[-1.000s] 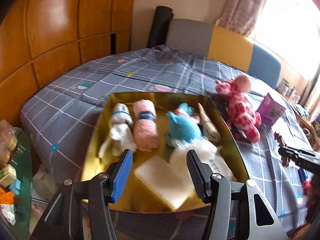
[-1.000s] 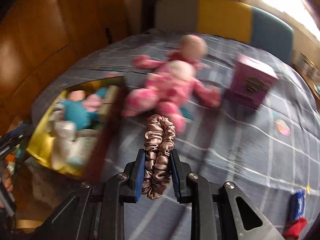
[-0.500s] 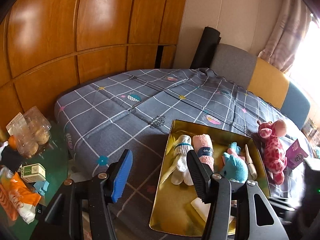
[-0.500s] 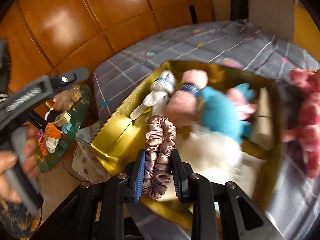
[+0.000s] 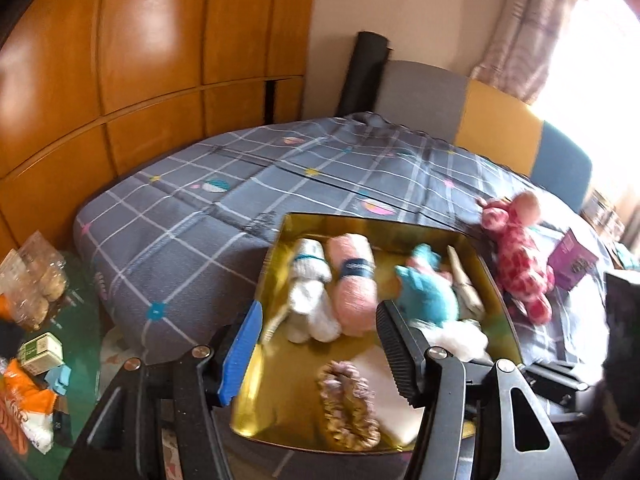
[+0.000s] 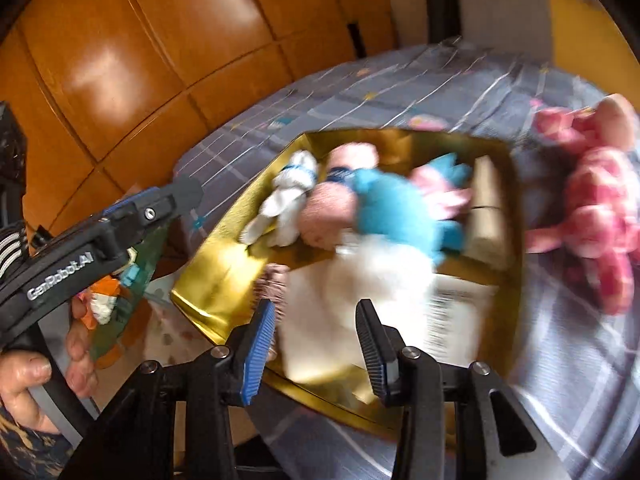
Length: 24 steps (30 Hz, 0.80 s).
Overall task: Organize soft objects
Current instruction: 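Move both open tools to the blue tissue pack and red sock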
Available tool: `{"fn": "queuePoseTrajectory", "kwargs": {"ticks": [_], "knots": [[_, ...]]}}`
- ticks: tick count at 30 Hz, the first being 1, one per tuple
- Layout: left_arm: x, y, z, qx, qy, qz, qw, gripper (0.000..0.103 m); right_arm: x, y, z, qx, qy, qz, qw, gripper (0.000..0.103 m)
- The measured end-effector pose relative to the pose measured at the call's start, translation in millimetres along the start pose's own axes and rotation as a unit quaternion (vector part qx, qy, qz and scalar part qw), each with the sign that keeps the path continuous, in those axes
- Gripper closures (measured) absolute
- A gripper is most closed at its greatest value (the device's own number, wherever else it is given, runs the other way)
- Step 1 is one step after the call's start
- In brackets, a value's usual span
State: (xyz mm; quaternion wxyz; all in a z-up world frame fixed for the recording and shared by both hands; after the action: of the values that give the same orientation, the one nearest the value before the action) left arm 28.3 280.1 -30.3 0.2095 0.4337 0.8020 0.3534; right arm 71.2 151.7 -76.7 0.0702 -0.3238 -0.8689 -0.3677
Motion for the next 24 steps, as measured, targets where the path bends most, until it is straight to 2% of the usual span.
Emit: {"fn": "queuePoseTrajectory", "kwargs": {"ticks": [10,17,24], "knots": [[-56,-18,-14,0.005,-0.044,0.056,0.9975,0.043,-62,-32,-80,-0.043,-0.122,0.030,0.991,0.061],[-88,-27,-22,0.008,-0.067,0.092,0.9935,0.043,-111,-48,-131,-0.069,-0.173,0.080,0.979,0.061],[-123,-33,-28,0.009,-0.088,0.135,0.9869,0.043,-153,-67,-183,-0.097,-0.218,0.133,0.962,0.061]]}}
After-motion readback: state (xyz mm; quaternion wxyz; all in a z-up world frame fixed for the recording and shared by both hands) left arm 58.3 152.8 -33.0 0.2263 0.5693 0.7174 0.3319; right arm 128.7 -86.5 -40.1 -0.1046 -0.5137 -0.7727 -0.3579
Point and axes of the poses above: each gripper's, at about its wrist camera, not at the fingertips, and z roughly the way its jaws point, x to its left, y to its top, the point moved 7 cm from there along z, roughly the way its jaws point, and after that the axes turned 7 degrees about y, right-handed, at the moved point
